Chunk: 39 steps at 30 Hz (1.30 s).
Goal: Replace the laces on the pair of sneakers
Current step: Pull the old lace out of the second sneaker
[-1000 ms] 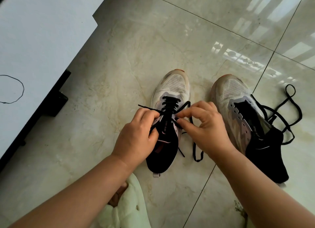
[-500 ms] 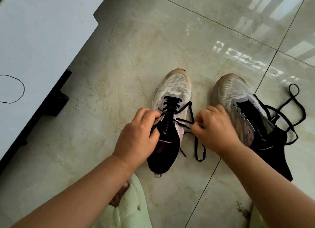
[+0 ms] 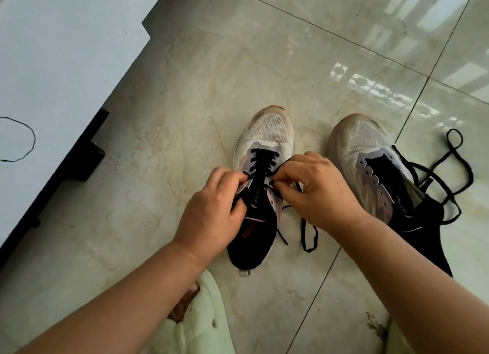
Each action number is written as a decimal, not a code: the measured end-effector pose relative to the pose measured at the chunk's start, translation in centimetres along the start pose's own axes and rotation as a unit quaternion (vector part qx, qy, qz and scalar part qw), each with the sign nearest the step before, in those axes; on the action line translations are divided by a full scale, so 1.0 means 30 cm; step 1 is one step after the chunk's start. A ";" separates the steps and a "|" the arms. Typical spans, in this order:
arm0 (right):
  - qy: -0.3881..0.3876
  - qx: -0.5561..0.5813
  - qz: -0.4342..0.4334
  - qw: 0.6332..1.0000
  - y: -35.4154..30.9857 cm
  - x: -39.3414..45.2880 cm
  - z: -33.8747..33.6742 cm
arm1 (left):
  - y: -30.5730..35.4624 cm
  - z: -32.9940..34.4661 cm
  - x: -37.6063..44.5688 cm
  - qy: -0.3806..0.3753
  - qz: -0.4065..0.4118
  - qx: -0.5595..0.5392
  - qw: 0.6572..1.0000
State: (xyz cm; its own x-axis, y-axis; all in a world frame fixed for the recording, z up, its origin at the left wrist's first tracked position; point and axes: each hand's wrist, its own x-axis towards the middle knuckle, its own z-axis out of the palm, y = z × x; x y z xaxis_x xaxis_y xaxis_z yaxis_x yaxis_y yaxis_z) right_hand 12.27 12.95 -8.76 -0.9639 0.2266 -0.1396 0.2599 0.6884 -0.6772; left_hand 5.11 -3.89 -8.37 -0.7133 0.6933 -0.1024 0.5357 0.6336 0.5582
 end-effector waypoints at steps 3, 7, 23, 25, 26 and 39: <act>0.004 0.026 0.001 1.000 -0.021 0.016 -0.002 | -0.001 0.001 0.000 0.002 0.001 -0.003 1.000; 0.013 0.074 0.052 0.996 -0.023 0.007 0.019 | -0.001 0.002 -0.001 0.003 -0.003 -0.005 1.000; 0.096 0.119 0.089 0.984 -0.001 -0.058 0.033 | 0.007 -0.002 0.000 -0.004 -0.011 -0.006 1.000; 0.107 0.060 0.094 0.988 -0.017 -0.050 0.028 | 0.006 -0.003 0.004 -0.009 -0.015 -0.007 1.000; 0.112 0.038 0.092 0.989 -0.027 -0.044 0.025 | 0.006 -0.004 0.005 -0.012 -0.015 -0.007 1.000; 0.136 0.015 0.129 0.982 -0.094 -0.103 0.023 | 0.036 -0.012 0.068 0.020 -0.068 -0.034 0.997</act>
State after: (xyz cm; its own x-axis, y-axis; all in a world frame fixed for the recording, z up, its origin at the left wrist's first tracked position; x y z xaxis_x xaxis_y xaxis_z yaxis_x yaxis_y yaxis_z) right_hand 14.49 9.84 -6.90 -0.8139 0.5699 -0.1130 0.4878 0.5646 -0.6658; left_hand 4.06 -1.92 -7.68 -0.7954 0.5877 -0.1482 0.4019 0.6944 0.5969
